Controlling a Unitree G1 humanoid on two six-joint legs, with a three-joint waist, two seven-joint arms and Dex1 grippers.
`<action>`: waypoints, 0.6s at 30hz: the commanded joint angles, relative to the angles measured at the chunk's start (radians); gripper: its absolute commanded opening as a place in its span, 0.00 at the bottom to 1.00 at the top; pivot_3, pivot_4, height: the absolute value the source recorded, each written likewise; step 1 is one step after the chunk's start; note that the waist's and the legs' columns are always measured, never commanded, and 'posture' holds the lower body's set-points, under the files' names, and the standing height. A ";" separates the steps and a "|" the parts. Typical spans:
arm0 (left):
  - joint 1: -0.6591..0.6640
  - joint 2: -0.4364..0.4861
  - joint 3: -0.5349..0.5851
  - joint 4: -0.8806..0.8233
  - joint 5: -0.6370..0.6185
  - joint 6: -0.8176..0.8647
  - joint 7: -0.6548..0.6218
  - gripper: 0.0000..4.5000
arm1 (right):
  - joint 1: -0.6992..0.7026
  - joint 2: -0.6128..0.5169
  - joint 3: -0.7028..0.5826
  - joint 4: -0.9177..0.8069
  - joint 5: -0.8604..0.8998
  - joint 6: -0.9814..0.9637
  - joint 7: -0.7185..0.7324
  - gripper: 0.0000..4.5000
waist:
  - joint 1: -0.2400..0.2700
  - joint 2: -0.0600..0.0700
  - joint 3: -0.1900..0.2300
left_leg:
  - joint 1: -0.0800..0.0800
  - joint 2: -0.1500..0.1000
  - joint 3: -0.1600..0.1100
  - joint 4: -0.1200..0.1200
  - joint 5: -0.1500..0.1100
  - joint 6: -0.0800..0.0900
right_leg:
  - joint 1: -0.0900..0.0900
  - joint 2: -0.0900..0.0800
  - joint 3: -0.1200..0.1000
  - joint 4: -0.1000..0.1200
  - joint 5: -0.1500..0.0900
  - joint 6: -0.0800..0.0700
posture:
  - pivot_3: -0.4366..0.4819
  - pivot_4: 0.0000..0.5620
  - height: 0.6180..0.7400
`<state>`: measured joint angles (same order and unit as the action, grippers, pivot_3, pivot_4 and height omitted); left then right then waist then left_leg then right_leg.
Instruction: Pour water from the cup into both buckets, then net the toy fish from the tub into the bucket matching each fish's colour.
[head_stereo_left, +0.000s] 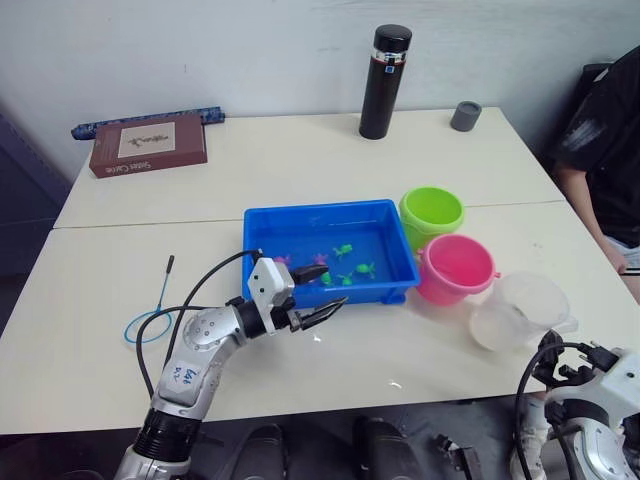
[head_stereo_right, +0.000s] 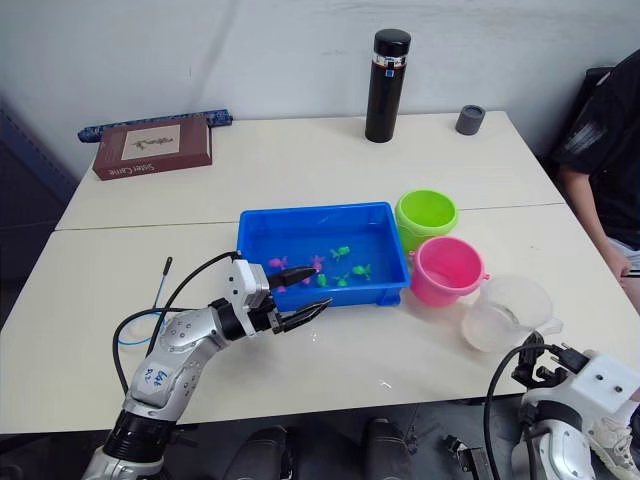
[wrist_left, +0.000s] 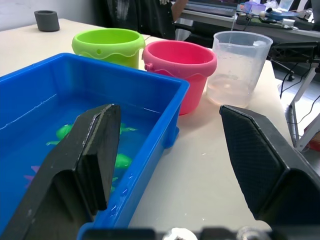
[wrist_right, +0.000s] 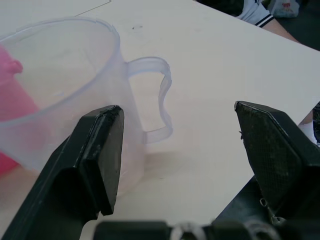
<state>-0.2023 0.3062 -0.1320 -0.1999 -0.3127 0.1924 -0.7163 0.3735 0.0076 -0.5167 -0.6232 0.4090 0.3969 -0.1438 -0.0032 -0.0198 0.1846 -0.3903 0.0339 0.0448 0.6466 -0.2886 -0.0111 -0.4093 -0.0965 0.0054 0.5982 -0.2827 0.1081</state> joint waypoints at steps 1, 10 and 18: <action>0.006 -0.006 -0.002 -0.052 -0.006 -0.014 0.007 0.77 | 0.000 -0.014 -0.016 -0.022 0.013 -0.001 -0.001 0.84 | -0.001 0.000 0.000 | 0.000 0.000 0.000 0.000 0.000 0.000 | 0.000 0.000 0.000 0.001 0.000 0.000 | 0.48 0.27 1.00; 0.004 -0.006 -0.004 -0.053 -0.006 -0.012 0.009 0.77 | 0.005 -0.012 -0.018 0.002 0.009 -0.011 0.007 0.84 | -0.001 0.000 0.000 | 0.001 0.000 0.000 0.000 0.000 0.000 | 0.000 0.000 0.000 0.002 0.000 0.001 | 0.48 0.27 1.00; 0.000 -0.003 -0.003 -0.054 -0.004 -0.010 0.009 0.77 | -0.020 -0.028 -0.024 0.073 0.001 -0.031 0.020 0.84 | -0.001 0.000 0.000 | 0.001 0.000 0.000 0.000 0.000 0.000 | 0.000 0.000 0.000 0.002 0.000 0.000 | 0.48 0.27 1.00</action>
<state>-0.2023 0.3024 -0.1359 -0.2048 -0.3124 0.1925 -0.7110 0.3569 -0.0016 -0.5186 -0.5421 0.4098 0.3913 -0.1278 -0.0037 -0.0198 0.1846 -0.3895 0.0337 0.0451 0.6468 -0.2884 -0.0113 -0.4095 -0.0961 0.0056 0.6005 -0.2824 0.1086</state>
